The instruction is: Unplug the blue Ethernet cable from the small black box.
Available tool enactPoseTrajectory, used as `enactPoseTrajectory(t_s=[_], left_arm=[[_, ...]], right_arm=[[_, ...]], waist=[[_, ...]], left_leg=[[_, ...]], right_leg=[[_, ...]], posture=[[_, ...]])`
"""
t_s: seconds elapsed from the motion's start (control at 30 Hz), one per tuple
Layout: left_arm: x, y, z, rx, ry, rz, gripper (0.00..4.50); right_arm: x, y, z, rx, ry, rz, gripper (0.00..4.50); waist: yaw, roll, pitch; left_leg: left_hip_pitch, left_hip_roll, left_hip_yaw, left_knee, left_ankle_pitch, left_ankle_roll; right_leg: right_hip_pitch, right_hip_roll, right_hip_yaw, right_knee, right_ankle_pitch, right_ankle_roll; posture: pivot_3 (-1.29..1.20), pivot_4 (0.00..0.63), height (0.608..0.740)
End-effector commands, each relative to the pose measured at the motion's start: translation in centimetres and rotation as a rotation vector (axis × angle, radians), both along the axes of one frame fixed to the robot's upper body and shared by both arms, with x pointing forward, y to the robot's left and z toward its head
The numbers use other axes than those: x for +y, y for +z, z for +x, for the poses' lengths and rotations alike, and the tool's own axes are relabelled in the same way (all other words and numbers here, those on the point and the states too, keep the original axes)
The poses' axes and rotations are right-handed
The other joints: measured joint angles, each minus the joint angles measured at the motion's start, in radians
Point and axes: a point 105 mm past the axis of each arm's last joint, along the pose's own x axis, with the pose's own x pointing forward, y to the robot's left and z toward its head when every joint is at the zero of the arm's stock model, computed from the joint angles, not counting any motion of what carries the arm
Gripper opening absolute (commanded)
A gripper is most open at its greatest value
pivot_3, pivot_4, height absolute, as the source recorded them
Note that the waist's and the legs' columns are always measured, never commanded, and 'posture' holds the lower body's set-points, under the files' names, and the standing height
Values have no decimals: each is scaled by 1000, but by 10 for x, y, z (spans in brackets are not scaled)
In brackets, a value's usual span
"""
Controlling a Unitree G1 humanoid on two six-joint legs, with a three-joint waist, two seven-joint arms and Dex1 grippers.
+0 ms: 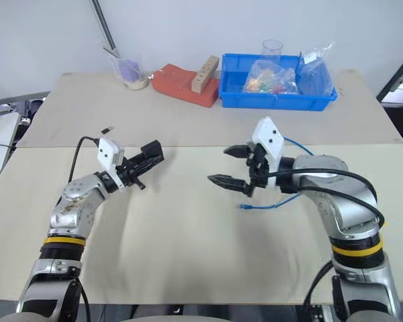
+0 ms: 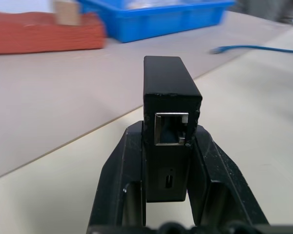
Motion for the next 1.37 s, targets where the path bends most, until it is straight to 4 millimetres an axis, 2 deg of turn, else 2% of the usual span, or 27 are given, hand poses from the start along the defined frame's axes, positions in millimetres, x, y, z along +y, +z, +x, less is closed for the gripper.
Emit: enactPoseTrajectory(t_s=[0.03, 0.3, 0.37, 0.43, 0.57, 0.63, 0.73, 0.83, 0.9, 1.07, 1.2, 1.37], left_arm=[[1, -11, 5, -46, 75, 9, 582], [-2, -27, 14, -30, 106, -14, 582], [-2, -31, 15, -16, 104, -25, 1652], [-3, -33, 15, -10, 94, -31, 2440], [-1, -34, 9, -10, 82, -34, 4440], [2, -33, 5, -10, 78, -33, 4440], [14, -26, -11, -1, 57, -1, 4440], [25, -10, -36, 16, 3, 46, 4440], [41, 10, -56, 45, -31, 117, 4440], [54, 44, -89, 115, -94, 230, 4440], [50, 59, -94, 93, -112, 324, 4440], [49, 57, -90, 87, -105, 347, 4440]], right_arm=[[-2, 1, -1, -45, -67, 1, 4471], [-9, 1, 3, -57, -120, 6, 4471], [-10, 2, 4, -56, -130, 8, 4500], [-11, 2, 4, -58, -134, 4, 4500], [-14, 3, 6, -59, -144, 0, 4500], [-17, 2, 6, -55, -146, -9, 4500], [-27, -3, 4, -39, -142, -48, 4500], [-40, -7, 2, -29, -141, -77, 4500], [-55, -11, 0, -24, -149, -103, 4500], [-77, -15, -5, -13, -156, -133, 4500], [-83, -21, -7, -2, -161, -137, 4500], [-82, -26, -2, -7, -170, -131, 4500]], waist=[[7, 0, 0], [2, 0, 0], [-2, 0, 0], [-4, 0, 0], [-9, 0, 0], [-10, 0, 0], [-17, 0, 0], [-26, 0, 0], [-26, 0, 0], [-19, 1, 1], [-13, 1, 1], [-13, 1, 1]], left_leg=[[0, 0, 0, 0, 0, 0], [-1, -1, 0, 1, 0, 0], [-1, -1, 0, 1, 0, 0], [0, -1, 0, 0, 0, 0], [0, -1, 0, 0, 0, 0], [0, -1, 0, 0, 0, 0], [0, -1, 0, 0, 0, 0], [0, 1, 0, -1, 0, 0], [1, 2, 0, -2, 0, 0], [1, 2, -2, -2, 0, 0], [2, 1, 0, -2, 0, 0], [2, 2, 1, -2, 0, 0]], right_leg=[[0, 0, 0, 0, 0, 0], [-1, 0, 0, 1, 0, 0], [-1, 0, 0, 1, 0, 0], [-1, 0, 0, 1, 0, 0], [0, 0, 0, 2, 0, 0], [0, 0, 0, 2, 0, 0], [0, 0, 0, 1, 0, 0], [-1, 2, 1, 1, 0, 0], [-1, 2, 1, 1, 0, 0], [0, 2, 1, 0, 0, 0], [1, 2, 1, -1, 0, 0], [1, 2, 1, -1, 0, 0]], posture=[[0, 150, 740], [0, 150, 740], [0, 150, 740], [0, 150, 740], [0, 150, 740], [0, 150, 740], [0, 150, 740], [0, 150, 740], [0, 150, 740], [0, 150, 740], [0, 150, 740], [0, 150, 740]])
